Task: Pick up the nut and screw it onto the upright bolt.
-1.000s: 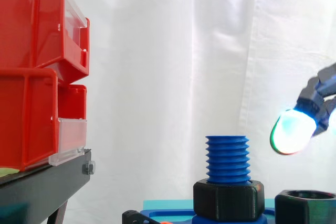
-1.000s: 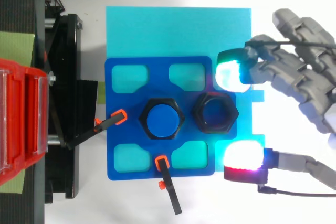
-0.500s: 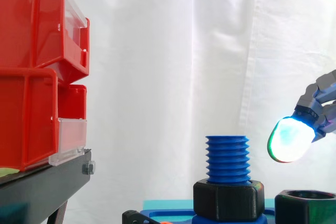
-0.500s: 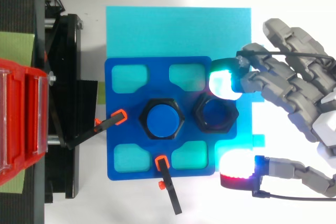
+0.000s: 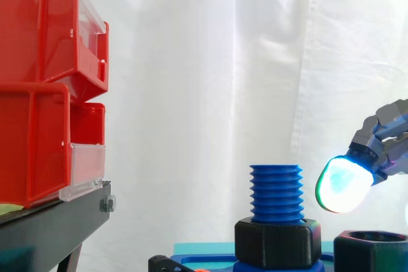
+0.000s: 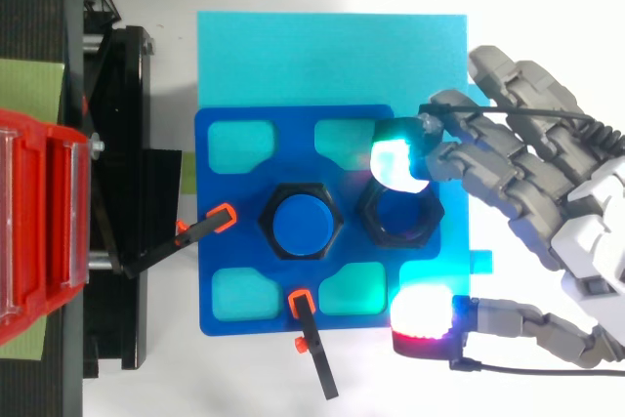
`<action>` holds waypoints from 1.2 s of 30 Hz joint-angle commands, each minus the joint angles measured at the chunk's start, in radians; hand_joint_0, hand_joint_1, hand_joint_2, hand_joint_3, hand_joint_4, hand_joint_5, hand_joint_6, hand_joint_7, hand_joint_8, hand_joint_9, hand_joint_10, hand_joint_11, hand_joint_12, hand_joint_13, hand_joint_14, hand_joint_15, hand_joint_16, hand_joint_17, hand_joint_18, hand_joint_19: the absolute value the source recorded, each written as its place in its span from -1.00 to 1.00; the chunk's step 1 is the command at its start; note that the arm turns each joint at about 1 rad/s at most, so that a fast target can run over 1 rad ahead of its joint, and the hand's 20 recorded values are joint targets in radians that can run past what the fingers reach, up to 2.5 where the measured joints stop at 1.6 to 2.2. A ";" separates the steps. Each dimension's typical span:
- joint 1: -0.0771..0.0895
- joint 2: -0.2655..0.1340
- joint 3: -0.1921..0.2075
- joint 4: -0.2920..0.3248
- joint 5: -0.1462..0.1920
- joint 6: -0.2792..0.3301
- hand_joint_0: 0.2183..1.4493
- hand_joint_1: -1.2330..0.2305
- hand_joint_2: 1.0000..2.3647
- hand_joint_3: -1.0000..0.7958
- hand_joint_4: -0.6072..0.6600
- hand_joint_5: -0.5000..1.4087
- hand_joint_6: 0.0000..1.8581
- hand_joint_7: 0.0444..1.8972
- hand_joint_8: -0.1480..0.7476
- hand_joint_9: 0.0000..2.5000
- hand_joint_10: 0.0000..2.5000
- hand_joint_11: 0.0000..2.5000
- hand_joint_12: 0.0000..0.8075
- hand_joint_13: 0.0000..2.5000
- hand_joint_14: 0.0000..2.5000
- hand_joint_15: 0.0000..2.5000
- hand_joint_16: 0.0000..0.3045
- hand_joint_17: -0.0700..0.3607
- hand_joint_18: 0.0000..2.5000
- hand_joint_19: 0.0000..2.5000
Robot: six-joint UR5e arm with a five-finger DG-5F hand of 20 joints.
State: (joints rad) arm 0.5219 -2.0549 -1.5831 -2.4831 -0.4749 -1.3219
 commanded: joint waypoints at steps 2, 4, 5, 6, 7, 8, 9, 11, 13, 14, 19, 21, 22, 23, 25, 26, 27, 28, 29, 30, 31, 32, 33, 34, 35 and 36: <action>0.000 -0.001 0.000 0.006 -0.005 -0.003 -0.80 -0.35 -1.00 -0.44 0.34 -0.77 -0.46 -0.28 0.07 -0.84 -1.00 -1.00 0.11 -0.78 -1.00 -1.00 -0.59 -0.02 -0.86 -1.00; -0.002 -0.001 0.000 0.007 -0.005 -0.003 -0.80 -0.35 -1.00 -0.44 0.34 -0.77 -0.46 -0.28 0.07 -0.85 -1.00 -1.00 0.12 -0.78 -1.00 -1.00 -0.59 -0.02 -0.86 -1.00; -0.002 -0.001 0.000 0.009 -0.005 -0.002 -0.80 -0.35 -1.00 -0.44 0.35 -0.77 -0.46 -0.28 0.07 -0.85 -1.00 -1.00 0.12 -0.78 -1.00 -1.00 -0.59 -0.02 -0.86 -1.00; -0.003 -0.004 0.000 0.010 -0.005 -0.002 -0.80 -0.35 -1.00 -0.44 0.35 -0.77 -0.46 -0.28 0.07 -0.85 -1.00 -1.00 0.12 -0.78 -1.00 -1.00 -0.59 -0.02 -0.86 -1.00; -0.003 -0.004 0.000 0.010 -0.005 -0.002 -0.80 -0.35 -1.00 -0.44 0.35 -0.77 -0.46 -0.28 0.07 -0.85 -1.00 -1.00 0.12 -0.78 -1.00 -1.00 -0.59 -0.02 -0.86 -1.00; -0.003 -0.004 0.000 0.010 -0.005 -0.002 -0.80 -0.35 -1.00 -0.44 0.35 -0.77 -0.46 -0.28 0.07 -0.85 -1.00 -1.00 0.12 -0.78 -1.00 -1.00 -0.59 -0.02 -0.86 -1.00; -0.005 -0.004 -0.002 0.010 -0.005 -0.002 -0.80 -0.36 -1.00 -0.44 0.35 -0.77 -0.46 -0.28 0.07 -0.84 -1.00 -1.00 0.12 -0.77 -1.00 -1.00 -0.59 -0.02 -0.85 -1.00; -0.005 -0.004 -0.002 0.010 -0.004 -0.002 -0.80 -0.36 -1.00 -0.44 0.35 -0.77 -0.46 -0.28 0.07 -0.84 -1.00 -1.00 0.12 -0.77 -1.00 -1.00 -0.59 -0.02 -0.85 -1.00; -0.005 -0.004 -0.002 0.009 -0.002 -0.002 -0.80 -0.36 -1.00 -0.44 0.35 -0.77 -0.46 -0.28 0.07 -0.84 -1.00 -1.00 0.12 -0.77 -1.00 -1.00 -0.59 -0.02 -0.85 -1.00; -0.007 -0.005 0.000 0.009 0.001 0.000 -0.80 -0.36 -1.00 -0.44 0.36 -0.77 -0.46 -0.28 0.07 -0.84 -1.00 -1.00 0.12 -0.77 -1.00 -1.00 -0.59 -0.02 -0.85 -1.00; -0.008 -0.004 0.000 -0.039 0.002 0.013 -0.80 -0.35 -1.00 -0.44 0.36 -0.76 -0.46 -0.28 0.07 -0.84 -1.00 -1.00 0.12 -0.77 -1.00 -1.00 -0.59 -0.02 -0.85 -1.00; -0.008 -0.004 -0.002 -0.086 0.002 0.032 -0.80 -0.35 -1.00 -0.44 0.36 -0.76 -0.46 -0.28 0.07 -0.84 -1.00 -1.00 0.12 -0.77 -1.00 -1.00 -0.59 -0.02 -0.85 -1.00; -0.008 -0.004 -0.002 -0.097 0.004 0.046 -0.79 -0.36 -1.00 -0.44 0.36 -0.76 -0.46 -0.28 0.07 -0.84 -1.00 -1.00 0.12 -0.77 -1.00 -1.00 -0.59 -0.02 -0.85 -1.00; -0.008 -0.004 -0.002 -0.099 0.006 0.055 -0.79 -0.36 -1.00 -0.44 0.36 -0.76 -0.46 -0.28 0.07 -0.84 -1.00 -1.00 0.12 -0.77 -1.00 -1.00 -0.59 -0.02 -0.86 -1.00; -0.010 -0.004 -0.011 -0.097 0.010 0.079 -0.79 -0.36 -1.00 -0.44 0.36 -0.76 -0.46 -0.28 0.06 -0.84 -1.00 -1.00 0.11 -0.77 -1.00 -1.00 -0.59 -0.02 -0.86 -1.00; -0.008 -0.004 -0.014 -0.094 0.010 0.082 -0.78 -0.36 -1.00 -0.44 0.36 -0.76 -0.46 -0.28 0.06 -0.84 -1.00 -1.00 0.11 -0.77 -1.00 -1.00 -0.59 -0.02 -0.86 -1.00; -0.010 -0.004 -0.014 -0.091 0.010 0.081 -0.78 -0.36 -1.00 -0.44 0.36 -0.76 -0.46 -0.28 0.06 -0.84 -1.00 -1.00 0.11 -0.77 -1.00 -1.00 -0.59 -0.02 -0.86 -1.00; -0.008 -0.004 -0.014 -0.083 0.010 0.076 -0.79 -0.36 -1.00 -0.44 0.36 -0.76 -0.46 -0.28 0.06 -0.84 -1.00 -1.00 0.11 -0.77 -1.00 -1.00 -0.59 -0.02 -0.86 -1.00; -0.008 -0.004 -0.014 -0.082 0.010 0.069 -0.78 -0.35 -1.00 -0.44 0.36 -0.76 -0.46 -0.28 0.06 -0.84 -1.00 -1.00 0.11 -0.77 -1.00 -1.00 -0.59 -0.02 -0.86 -1.00; -0.008 -0.004 -0.014 -0.076 0.010 0.056 -0.78 -0.35 -1.00 -0.44 0.36 -0.76 -0.46 -0.27 0.06 -0.84 -1.00 -1.00 0.11 -0.77 -1.00 -1.00 -0.59 -0.02 -0.86 -1.00; -0.007 -0.004 -0.014 -0.072 0.010 0.052 -0.78 -0.35 -1.00 -0.44 0.36 -0.76 -0.46 -0.27 0.06 -0.83 -1.00 -1.00 0.11 -0.77 -1.00 -1.00 -0.59 -0.02 -0.86 -1.00; -0.008 -0.004 -0.014 -0.062 0.010 0.041 -0.77 -0.35 -1.00 -0.44 0.37 -0.76 -0.46 -0.27 0.06 -0.83 -1.00 -1.00 0.11 -0.77 -1.00 -1.00 -0.59 -0.03 -0.86 -1.00; -0.007 -0.004 -0.014 -0.059 0.012 0.040 -0.77 -0.35 -1.00 -0.44 0.37 -0.76 -0.46 -0.27 0.06 -0.83 -1.00 -1.00 0.10 -0.77 -1.00 -1.00 -0.59 -0.03 -0.86 -1.00; -0.008 -0.004 -0.014 -0.054 0.012 0.038 -0.77 -0.35 -1.00 -0.44 0.37 -0.76 -0.46 -0.27 0.06 -0.83 -1.00 -1.00 0.10 -0.77 -1.00 -1.00 -0.59 -0.03 -0.86 -1.00; -0.008 -0.004 -0.014 -0.053 0.012 0.038 -0.76 -0.35 -1.00 -0.44 0.37 -0.76 -0.46 -0.26 0.06 -0.83 -1.00 -1.00 0.10 -0.77 -1.00 -1.00 -0.59 -0.03 -0.86 -1.00; -0.008 -0.004 -0.014 -0.053 0.012 0.038 -0.76 -0.35 -1.00 -0.44 0.38 -0.76 -0.46 -0.26 0.06 -0.83 -1.00 -1.00 0.10 -0.77 -1.00 -1.00 -0.60 -0.03 -0.86 -1.00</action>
State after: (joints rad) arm 0.5141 -2.0586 -1.5965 -2.5428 -0.4638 -1.2790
